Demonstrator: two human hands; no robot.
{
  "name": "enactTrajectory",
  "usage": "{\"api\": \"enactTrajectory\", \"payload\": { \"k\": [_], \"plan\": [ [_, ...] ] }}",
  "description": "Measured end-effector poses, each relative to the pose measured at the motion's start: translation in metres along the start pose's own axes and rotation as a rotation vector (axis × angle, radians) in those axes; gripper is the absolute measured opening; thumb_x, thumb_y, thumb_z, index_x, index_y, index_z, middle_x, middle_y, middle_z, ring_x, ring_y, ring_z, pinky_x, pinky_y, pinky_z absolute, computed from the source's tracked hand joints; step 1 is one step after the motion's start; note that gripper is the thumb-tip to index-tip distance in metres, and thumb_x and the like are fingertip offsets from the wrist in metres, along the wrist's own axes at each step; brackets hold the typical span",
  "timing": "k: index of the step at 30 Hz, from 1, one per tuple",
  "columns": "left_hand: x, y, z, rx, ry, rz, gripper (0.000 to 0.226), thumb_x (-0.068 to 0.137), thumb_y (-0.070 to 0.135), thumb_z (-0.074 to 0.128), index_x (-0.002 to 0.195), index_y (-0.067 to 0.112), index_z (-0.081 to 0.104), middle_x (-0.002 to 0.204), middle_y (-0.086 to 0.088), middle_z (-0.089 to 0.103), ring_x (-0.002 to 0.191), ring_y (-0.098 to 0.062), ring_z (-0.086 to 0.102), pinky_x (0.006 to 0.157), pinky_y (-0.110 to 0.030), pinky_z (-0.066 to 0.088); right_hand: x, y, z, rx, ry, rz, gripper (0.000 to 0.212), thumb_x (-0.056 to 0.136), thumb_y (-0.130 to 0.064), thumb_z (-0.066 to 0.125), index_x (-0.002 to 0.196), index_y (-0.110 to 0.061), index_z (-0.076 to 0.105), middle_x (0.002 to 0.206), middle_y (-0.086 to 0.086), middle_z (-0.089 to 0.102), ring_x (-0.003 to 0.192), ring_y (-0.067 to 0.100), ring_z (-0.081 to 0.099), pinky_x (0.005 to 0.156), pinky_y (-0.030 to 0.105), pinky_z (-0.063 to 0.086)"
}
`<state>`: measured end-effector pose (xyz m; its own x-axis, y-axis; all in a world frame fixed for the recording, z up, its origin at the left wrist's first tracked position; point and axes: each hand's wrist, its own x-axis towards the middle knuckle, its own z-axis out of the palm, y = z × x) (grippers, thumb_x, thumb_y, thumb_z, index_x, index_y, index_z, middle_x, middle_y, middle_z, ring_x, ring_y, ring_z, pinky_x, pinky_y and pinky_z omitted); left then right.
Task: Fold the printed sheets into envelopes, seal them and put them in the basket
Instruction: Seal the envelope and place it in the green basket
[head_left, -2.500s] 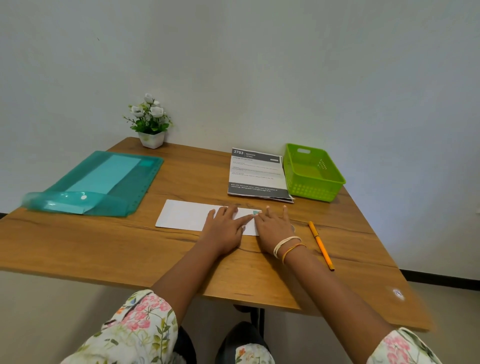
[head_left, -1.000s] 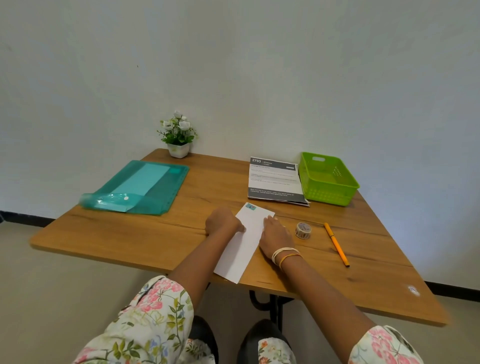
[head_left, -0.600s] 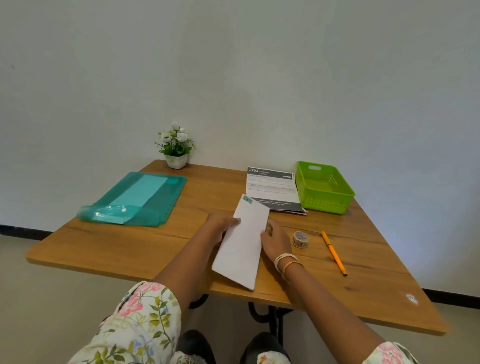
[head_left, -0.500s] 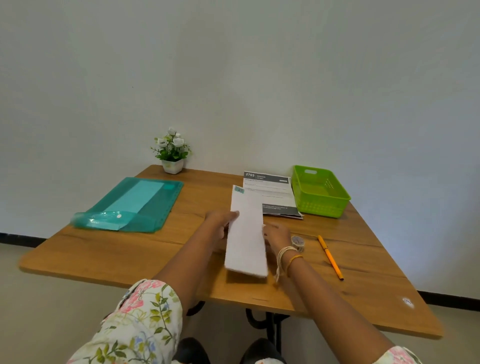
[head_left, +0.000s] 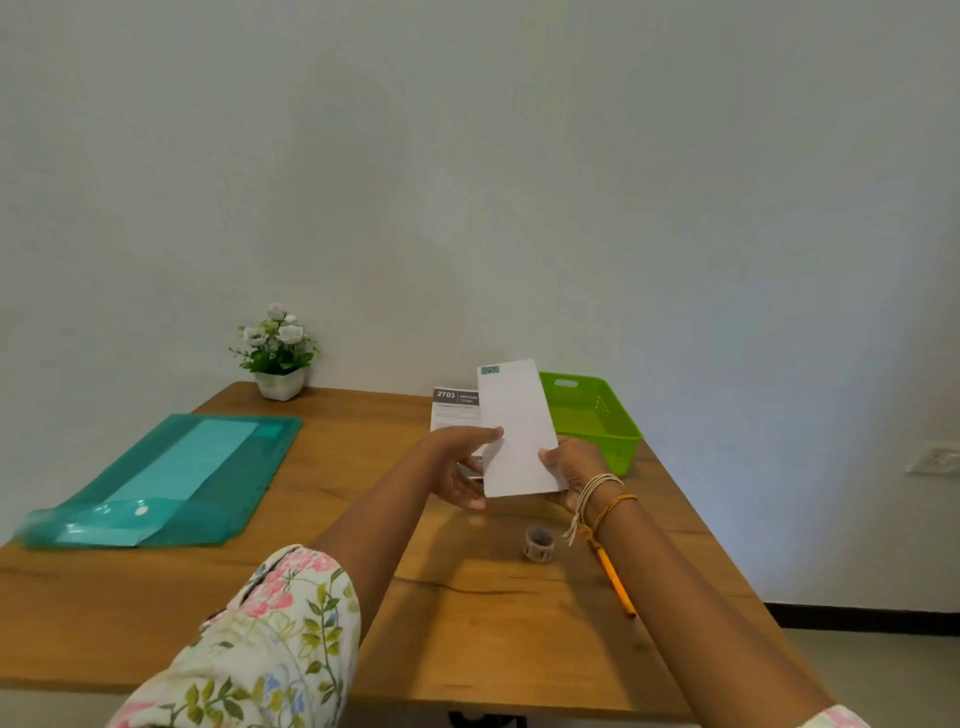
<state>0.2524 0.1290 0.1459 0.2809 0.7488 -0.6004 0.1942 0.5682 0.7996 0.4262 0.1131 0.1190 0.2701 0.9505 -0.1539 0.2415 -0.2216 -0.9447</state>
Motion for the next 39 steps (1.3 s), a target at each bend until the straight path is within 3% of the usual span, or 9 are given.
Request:
{"api": "enactTrajectory", "payload": {
  "k": [6,12,16,19,24,30,33,37,39],
  "plan": [
    [0.015,0.025,0.034,-0.106,-0.113,0.054,0.029,0.086,0.000,0.067,0.112,-0.002,0.055,0.101,-0.019,0.065,0.084,-0.028,0.070,0.065,-0.037,0.060,0.031,-0.017,-0.038,0.101,0.104,0.016,0.035,0.090,-0.003,0.052,0.126,0.002,0.054,0.116,0.018,0.058,0.103,0.033,0.060,0.091,0.049,0.053],
    [0.053,0.047,0.063,-0.028,-0.037,0.165,0.008,0.090,-0.001,0.062,0.095,-0.002,0.057,0.087,-0.017,0.064,0.067,-0.020,0.067,0.052,-0.027,0.057,0.062,-0.027,-0.061,0.092,0.125,0.041,0.010,0.090,-0.004,0.053,0.093,-0.012,0.049,0.110,0.017,0.054,0.101,0.033,0.060,0.086,0.047,0.055],
    [0.086,0.063,0.077,0.058,0.054,0.257,0.026,0.089,-0.001,0.064,0.113,-0.004,0.055,0.076,-0.013,0.063,0.042,-0.012,0.063,0.046,-0.022,0.054,0.087,-0.023,-0.065,0.150,0.157,0.157,0.017,0.090,0.007,0.050,0.104,-0.004,0.047,0.086,0.016,0.054,0.068,0.030,0.057,0.038,0.030,0.054],
    [0.106,0.069,0.083,0.129,0.100,0.298,0.028,0.087,0.001,0.067,0.111,-0.004,0.053,0.070,-0.012,0.061,0.036,-0.009,0.059,0.040,-0.020,0.049,0.105,-0.016,-0.065,0.178,0.197,0.187,0.010,0.091,0.011,0.047,0.092,0.001,0.049,0.076,0.015,0.048,0.059,0.030,0.051,0.027,0.027,0.045],
    [0.132,0.070,0.082,0.231,0.192,0.418,0.030,0.082,0.003,0.074,0.079,0.007,0.044,0.066,-0.011,0.059,0.042,-0.014,0.058,0.035,-0.021,0.041,0.126,-0.006,-0.066,0.101,0.249,0.162,0.019,0.089,0.009,0.047,0.074,-0.002,0.043,0.075,0.013,0.049,0.056,0.028,0.053,0.035,0.029,0.049],
    [0.146,0.061,0.078,0.304,0.307,0.550,0.029,0.084,0.017,0.074,0.107,0.010,0.058,0.093,-0.016,0.072,0.047,-0.017,0.066,0.040,-0.023,0.047,0.137,-0.004,-0.068,-0.196,0.305,0.083,0.007,0.085,-0.003,0.057,0.082,-0.001,0.051,0.062,0.011,0.056,0.049,0.026,0.059,0.063,0.043,0.058],
    [0.147,0.057,0.074,0.413,0.444,0.632,0.021,0.084,0.026,0.073,0.100,0.016,0.063,0.082,-0.007,0.073,0.052,-0.018,0.069,0.050,-0.028,0.056,0.135,-0.006,-0.071,-0.341,0.301,0.036,0.016,0.083,-0.011,0.057,0.098,-0.006,0.055,0.085,0.015,0.064,0.065,0.031,0.068,0.059,0.040,0.060],
    [0.141,0.045,0.059,0.460,0.458,0.641,0.014,0.086,0.028,0.071,0.090,0.015,0.068,0.079,-0.006,0.073,0.051,-0.018,0.069,0.055,-0.033,0.059,0.131,0.002,-0.074,-0.556,0.263,-0.002,0.016,0.081,-0.027,0.051,0.079,-0.012,0.057,0.099,0.015,0.064,0.081,0.036,0.068,0.073,0.045,0.059],
    [0.136,0.035,0.048,0.478,0.461,0.629,0.013,0.087,0.028,0.069,0.088,0.015,0.070,0.080,-0.004,0.072,0.052,-0.018,0.069,0.058,-0.035,0.060,0.120,0.004,-0.070,-0.566,0.265,0.003,0.024,0.083,-0.032,0.049,0.085,-0.011,0.060,0.103,0.016,0.065,0.081,0.037,0.068,0.076,0.044,0.058]
  ]
}}
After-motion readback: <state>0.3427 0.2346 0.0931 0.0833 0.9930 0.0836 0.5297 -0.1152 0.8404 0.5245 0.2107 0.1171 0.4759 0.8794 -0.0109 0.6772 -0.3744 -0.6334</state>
